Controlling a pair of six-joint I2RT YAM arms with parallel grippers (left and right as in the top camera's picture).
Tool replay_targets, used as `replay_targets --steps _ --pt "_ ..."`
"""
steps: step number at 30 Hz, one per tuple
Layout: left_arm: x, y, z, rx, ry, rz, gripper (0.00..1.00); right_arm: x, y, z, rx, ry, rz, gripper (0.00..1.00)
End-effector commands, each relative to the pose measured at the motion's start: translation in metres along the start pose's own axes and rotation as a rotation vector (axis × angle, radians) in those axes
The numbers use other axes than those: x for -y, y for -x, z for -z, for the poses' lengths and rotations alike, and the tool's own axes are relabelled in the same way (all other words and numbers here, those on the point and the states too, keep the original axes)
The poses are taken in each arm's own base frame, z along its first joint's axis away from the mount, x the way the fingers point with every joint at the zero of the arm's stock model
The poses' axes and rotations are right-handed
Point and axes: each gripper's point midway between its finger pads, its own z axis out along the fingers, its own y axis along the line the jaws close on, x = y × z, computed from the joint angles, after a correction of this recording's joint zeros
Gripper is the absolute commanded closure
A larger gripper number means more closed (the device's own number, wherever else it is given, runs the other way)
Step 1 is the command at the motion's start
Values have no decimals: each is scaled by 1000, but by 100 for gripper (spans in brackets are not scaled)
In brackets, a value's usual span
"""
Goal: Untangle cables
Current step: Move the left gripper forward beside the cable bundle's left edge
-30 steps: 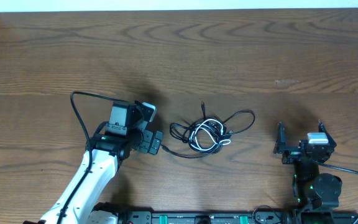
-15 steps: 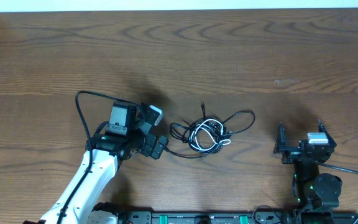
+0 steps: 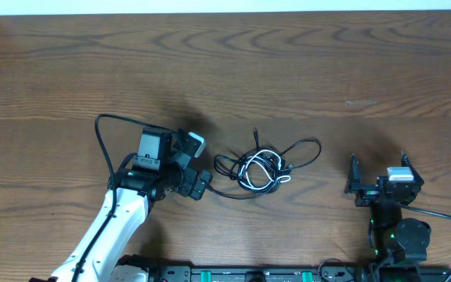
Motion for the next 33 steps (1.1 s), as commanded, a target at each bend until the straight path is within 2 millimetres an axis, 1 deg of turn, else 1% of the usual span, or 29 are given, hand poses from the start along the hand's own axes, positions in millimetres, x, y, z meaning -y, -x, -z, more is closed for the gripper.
replay_targets --steps 1,23,33 --pt "-1 12 4 28 -4 -25 0 1 0 0 1 -4 -13 1" --pt "-1 12 4 29 -3 -25 1 1 0 0 1 -4 -13 1" --pt "-1 15 5 41 0 -29 1 1 0 0 1 -4 -13 1"
